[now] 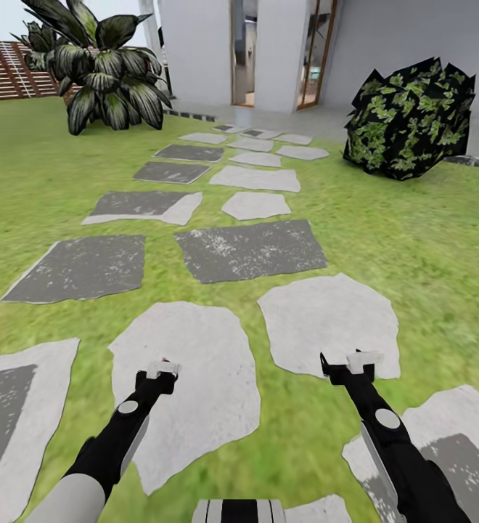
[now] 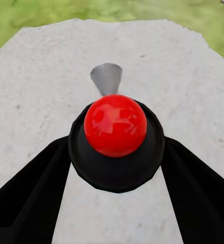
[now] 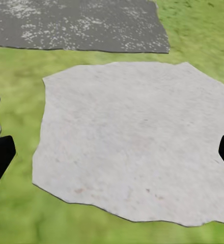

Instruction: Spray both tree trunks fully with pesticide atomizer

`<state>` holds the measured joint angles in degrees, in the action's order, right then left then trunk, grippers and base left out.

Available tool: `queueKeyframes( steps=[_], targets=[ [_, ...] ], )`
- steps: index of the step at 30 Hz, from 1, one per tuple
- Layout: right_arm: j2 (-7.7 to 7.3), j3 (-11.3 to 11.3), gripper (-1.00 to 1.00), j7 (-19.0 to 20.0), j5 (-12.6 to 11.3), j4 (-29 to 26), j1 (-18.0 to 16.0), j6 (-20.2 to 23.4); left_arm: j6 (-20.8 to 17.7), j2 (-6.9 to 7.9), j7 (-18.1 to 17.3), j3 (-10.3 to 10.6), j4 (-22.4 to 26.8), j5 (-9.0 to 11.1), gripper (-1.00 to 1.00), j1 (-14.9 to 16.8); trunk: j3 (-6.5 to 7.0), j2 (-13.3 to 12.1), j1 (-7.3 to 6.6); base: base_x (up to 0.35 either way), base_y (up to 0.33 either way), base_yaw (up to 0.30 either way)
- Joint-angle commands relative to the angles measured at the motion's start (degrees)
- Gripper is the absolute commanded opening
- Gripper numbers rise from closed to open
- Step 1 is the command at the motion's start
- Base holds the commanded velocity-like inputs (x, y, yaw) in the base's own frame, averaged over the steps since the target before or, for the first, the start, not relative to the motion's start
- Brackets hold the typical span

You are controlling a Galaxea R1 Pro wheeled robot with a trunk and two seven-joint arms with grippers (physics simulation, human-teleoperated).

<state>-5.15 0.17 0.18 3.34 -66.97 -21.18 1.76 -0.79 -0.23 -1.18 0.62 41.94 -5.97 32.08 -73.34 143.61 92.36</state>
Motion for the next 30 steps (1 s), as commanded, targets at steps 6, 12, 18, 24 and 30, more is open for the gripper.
queueKeyframes(
  steps=[6, 12, 18, 24, 30],
  targets=[
    [0.00, 0.01, 1.00, 0.00, 0.00, 0.07, 0.00, 0.00, -0.07, -0.03, -0.05, -0.01, 0.06, 0.00, -1.00, -0.05, 1.86, -0.08, -0.15, 0.000, 0.000, 0.121],
    [0.04, 0.01, 1.00, 0.00, 0.00, 0.07, 0.00, 0.00, -0.16, 0.00, -0.05, -0.01, 0.10, 0.00, -1.00, -0.01, 3.71, -0.17, -0.30, 0.000, 0.000, 0.125],
    [0.06, 0.01, 1.00, 0.00, 0.00, 0.01, 0.00, 0.00, -0.43, -0.03, -0.05, -0.01, 0.15, 0.00, -1.00, -0.01, 5.56, -0.25, -0.46, 0.000, 0.000, 0.127],
    [0.06, 0.01, 1.00, 0.00, 0.00, 0.00, 0.00, 0.00, -0.44, -0.03, -0.03, -0.01, 0.16, 0.00, -1.00, -0.02, 7.41, -0.33, -0.61, 0.000, 0.000, 0.127],
    [0.06, 0.01, 1.00, 0.00, 0.00, -0.01, 0.00, 0.00, -0.44, -0.03, 0.02, -0.01, 0.16, 0.00, -1.00, -0.01, 9.13, -1.57, -1.35, 0.000, 0.000, 0.128]
  ],
)
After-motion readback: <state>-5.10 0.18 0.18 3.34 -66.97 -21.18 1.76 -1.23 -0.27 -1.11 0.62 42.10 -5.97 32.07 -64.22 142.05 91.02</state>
